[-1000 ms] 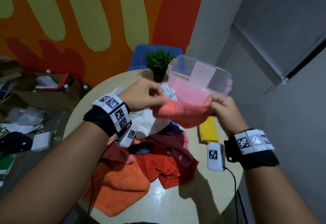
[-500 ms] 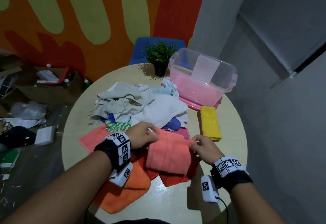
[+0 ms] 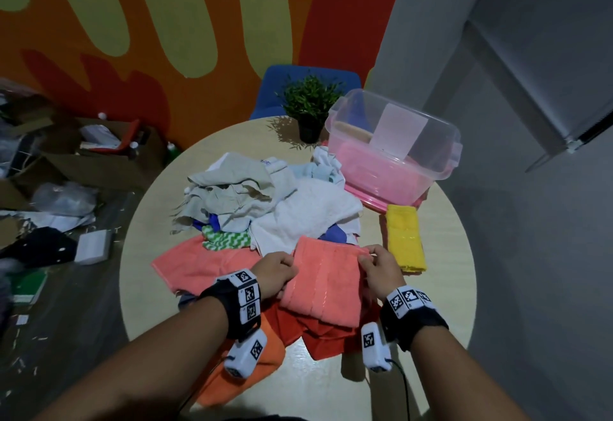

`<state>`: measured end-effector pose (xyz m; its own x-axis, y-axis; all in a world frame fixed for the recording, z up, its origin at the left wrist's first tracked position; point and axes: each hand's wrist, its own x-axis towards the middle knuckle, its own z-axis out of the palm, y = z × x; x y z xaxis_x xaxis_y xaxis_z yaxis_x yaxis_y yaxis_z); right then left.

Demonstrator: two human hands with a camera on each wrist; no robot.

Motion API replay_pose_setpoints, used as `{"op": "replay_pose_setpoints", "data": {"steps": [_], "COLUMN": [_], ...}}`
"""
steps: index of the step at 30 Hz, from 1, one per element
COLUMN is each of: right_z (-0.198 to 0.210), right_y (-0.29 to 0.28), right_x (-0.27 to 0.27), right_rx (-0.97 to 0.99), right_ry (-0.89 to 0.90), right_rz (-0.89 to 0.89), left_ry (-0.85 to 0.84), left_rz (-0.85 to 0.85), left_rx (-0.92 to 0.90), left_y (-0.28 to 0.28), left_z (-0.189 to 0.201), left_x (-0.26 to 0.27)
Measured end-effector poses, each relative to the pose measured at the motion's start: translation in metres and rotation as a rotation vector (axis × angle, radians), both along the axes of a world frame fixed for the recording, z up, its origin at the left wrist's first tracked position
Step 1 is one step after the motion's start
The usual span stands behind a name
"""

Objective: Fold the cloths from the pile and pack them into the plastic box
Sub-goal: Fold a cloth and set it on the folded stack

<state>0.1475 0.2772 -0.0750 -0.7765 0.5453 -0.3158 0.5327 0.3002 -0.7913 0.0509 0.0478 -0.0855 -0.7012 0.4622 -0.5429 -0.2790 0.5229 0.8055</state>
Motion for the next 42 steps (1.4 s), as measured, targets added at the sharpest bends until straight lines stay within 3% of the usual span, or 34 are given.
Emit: {"op": "replay_pose_setpoints", "data": {"steps": [3,7,15,19,20,22,24,26,28,31,38,42], "right_z": [-0.012,-0.024,-0.013,-0.005,-0.003,-0.005,-0.01,-0.017,-0.023,-0.018,0.049,0.063], "right_y": [0.0,-0.005,-0.012,-0.022,-0.025,-0.033,-0.04,-0.046,-0.046,-0.039,-0.011,-0.004], "right_x": [-0.002,0.007,0.016,0.019,0.022,0.026,0.032,0.038,0.042,0.044,0.023,0.009], "right_rx": [-0.058,-0.009,0.074,0.242,0.235,0.237,0.32,0.445,0.461,0.427,0.213,0.092], "right_ry": [-0.123,-0.261,-0.155,-0.12,-0.12,-0.178,-0.309,-0.422,-0.413,-0.304,0.125,0.246], "right_rz": [0.012,0.082,0.043,0.203,0.261,0.426,0.63,0.757,0.722,0.616,0.232,0.124], "left_ry": [0.163,0.238,0.322,0.647,0.742,0.822,0.773,0.793,0.825,0.774,0.792,0.762], "left_rz": [-0.047,-0.07,-0.076,-0.147,-0.208,-0.483,-0.795,-0.925,-0.905,-0.77,-0.254,-0.103], "left_rx": [-0.134,-0.19,-0.287,-0.352,-0.336,-0.324,-0.456,-0.587,-0.609,-0.49,-0.011,0.094], "left_y": [0.001,0.001,-0.001,0.002,0.005,0.008,0.007,0.001,-0.003,-0.005,0.003,0.01], "left_z": [-0.005,-0.01,-0.014,0.003,0.009,0.015,0.011,0.002,-0.004,-0.002,0.061,0.079], "left_x": [-0.002,0.001,0.004,0.011,0.015,0.023,0.031,0.034,0.034,0.027,-0.002,-0.014]}}
